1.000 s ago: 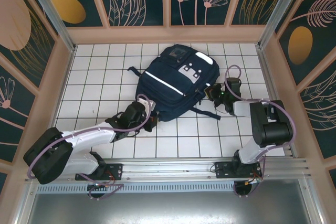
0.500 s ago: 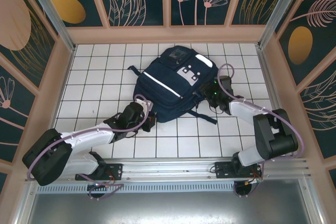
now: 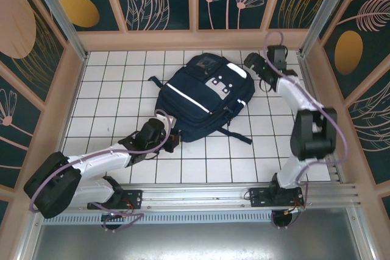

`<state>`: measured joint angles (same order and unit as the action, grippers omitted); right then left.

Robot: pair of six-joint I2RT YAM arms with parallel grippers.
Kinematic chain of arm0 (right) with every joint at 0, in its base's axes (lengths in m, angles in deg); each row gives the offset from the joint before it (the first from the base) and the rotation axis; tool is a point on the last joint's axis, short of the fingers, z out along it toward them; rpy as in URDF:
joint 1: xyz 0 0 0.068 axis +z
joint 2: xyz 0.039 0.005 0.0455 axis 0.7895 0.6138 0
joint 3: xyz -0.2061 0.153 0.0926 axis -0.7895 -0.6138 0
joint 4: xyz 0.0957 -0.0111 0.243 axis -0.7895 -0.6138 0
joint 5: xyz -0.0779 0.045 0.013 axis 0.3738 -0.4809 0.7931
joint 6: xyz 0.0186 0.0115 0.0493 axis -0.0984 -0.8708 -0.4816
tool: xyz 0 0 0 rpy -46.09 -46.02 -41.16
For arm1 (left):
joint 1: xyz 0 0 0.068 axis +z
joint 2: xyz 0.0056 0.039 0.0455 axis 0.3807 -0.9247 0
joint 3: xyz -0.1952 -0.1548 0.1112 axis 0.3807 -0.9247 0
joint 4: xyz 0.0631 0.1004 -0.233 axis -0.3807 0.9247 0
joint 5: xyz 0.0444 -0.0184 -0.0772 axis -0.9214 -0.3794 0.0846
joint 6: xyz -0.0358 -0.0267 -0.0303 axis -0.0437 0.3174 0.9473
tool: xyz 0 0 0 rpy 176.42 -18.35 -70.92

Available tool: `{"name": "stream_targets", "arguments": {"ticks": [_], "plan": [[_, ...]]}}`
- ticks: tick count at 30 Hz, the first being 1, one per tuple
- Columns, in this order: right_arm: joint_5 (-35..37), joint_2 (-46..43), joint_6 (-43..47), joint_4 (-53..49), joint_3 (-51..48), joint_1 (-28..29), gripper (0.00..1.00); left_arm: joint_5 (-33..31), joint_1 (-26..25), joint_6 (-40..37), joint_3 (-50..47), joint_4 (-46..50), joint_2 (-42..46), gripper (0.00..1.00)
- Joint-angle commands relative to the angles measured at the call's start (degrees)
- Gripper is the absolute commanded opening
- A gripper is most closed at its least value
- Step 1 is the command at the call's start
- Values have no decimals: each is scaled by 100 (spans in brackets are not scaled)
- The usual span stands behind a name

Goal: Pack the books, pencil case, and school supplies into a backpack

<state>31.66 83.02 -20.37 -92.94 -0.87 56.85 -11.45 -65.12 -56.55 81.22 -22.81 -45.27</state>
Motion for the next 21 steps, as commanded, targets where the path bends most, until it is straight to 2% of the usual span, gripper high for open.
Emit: {"name": "stream_targets", "arguments": {"ticks": [1,6,9,10,14,16,18,21], "plan": [[-1456,1131,647,-771,1117,-146,91,-25,30,72,-74,-127,127,0],[-2903,2503,1167,-1276,2643,-283,88,-35,29,47,-69,-73,149,0],[-3380,3023,1284,-1602,3080,-312,80,-57,41,19,-39,-24,170,0],[-3429,3051,1253,-1580,2999,-312,74,-71,38,20,-18,-4,179,0],[-3224,2388,803,-573,1655,-317,56,-107,64,53,73,84,186,0],[-2995,1932,522,3,832,-354,50,-145,74,72,89,119,206,0],[-2761,1479,212,560,36,-390,38,-163,98,91,80,122,211,0],[-2439,766,-317,1295,-1150,-445,29,-146,142,109,70,120,158,0]]}}
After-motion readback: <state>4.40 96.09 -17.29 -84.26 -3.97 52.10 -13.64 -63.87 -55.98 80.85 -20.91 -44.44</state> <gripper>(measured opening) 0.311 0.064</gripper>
